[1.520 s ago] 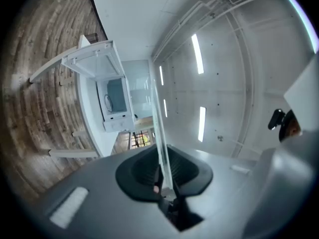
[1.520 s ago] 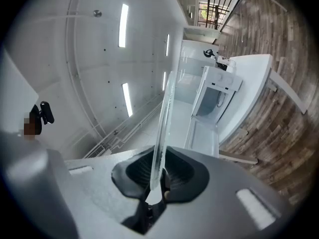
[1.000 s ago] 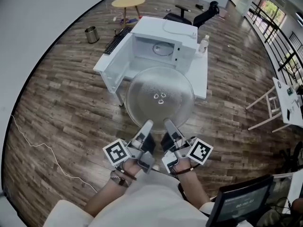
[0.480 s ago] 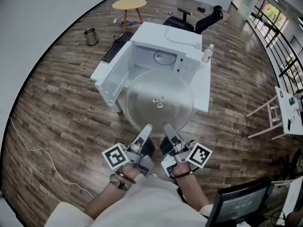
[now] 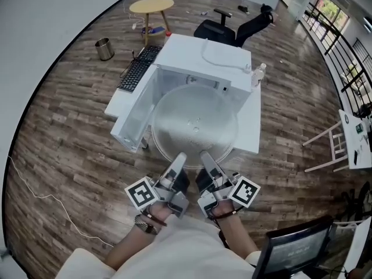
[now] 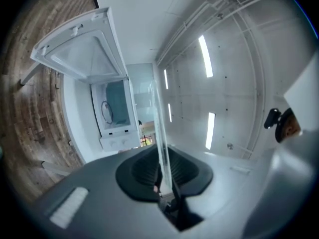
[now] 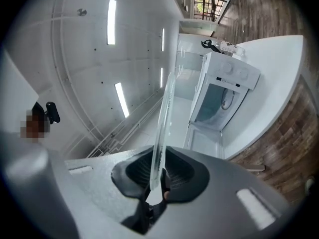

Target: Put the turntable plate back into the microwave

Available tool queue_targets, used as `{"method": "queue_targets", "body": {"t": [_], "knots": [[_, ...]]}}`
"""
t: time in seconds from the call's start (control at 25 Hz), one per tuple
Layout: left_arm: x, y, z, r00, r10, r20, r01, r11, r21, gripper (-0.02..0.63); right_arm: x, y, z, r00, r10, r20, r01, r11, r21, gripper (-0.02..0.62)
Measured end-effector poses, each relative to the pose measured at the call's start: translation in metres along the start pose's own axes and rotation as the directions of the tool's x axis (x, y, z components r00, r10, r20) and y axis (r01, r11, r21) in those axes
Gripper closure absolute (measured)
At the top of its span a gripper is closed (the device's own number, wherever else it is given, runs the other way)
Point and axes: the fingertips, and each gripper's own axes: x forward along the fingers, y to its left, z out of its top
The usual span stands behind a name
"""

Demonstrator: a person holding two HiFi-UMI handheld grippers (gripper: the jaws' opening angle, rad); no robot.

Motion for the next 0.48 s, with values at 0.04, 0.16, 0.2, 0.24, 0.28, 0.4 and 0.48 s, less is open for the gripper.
{"method": "queue_targets", "body": {"t": [0.04, 0.16, 0.2, 0.24, 0.28, 0.4, 0.48], "knots": [[0.003, 0.002, 0.005, 1.000, 0.002, -0.001, -0.002, 1.000, -0.001, 0.552, 0.005, -0.002, 0.001, 1.000, -0.002, -0.001, 0.002, 1.000, 0.002, 0.549], [0.012, 0.006, 0.019, 1.000, 0.003, -0.003, -0.003, 1.000, -0.006, 0.551, 0.021, -0.007, 0.006, 1.000, -0.008, 0.001, 0.008, 1.000, 0.006, 0.549], [0.015, 0.007, 0.023, 1.000, 0.003, -0.005, -0.003, 1.000, -0.008, 0.551, 0.026, -0.008, 0.008, 1.000, -0.008, 0.002, 0.008, 1.000, 0.006, 0.549], [0.018, 0.008, 0.027, 1.000, 0.005, -0.006, -0.005, 1.000, -0.009, 0.551, 0.031, -0.010, 0.009, 1.000, -0.008, 0.003, 0.008, 1.000, 0.006, 0.549], [0.020, 0.010, 0.032, 1.000, 0.007, -0.007, -0.007, 1.000, -0.009, 0.551, 0.035, -0.012, 0.010, 1.000, -0.010, 0.005, 0.010, 1.000, 0.008, 0.549], [0.026, 0.014, 0.044, 1.000, 0.013, -0.009, -0.013, 1.000, -0.020, 0.552, 0.048, -0.017, 0.012, 1.000, -0.020, 0.014, 0.020, 1.000, 0.018, 0.549], [0.027, 0.017, 0.049, 1.000, 0.019, -0.015, -0.019, 1.000, -0.021, 0.552, 0.053, -0.019, 0.011, 1.000, -0.026, 0.017, 0.025, 1.000, 0.015, 0.549]]}}
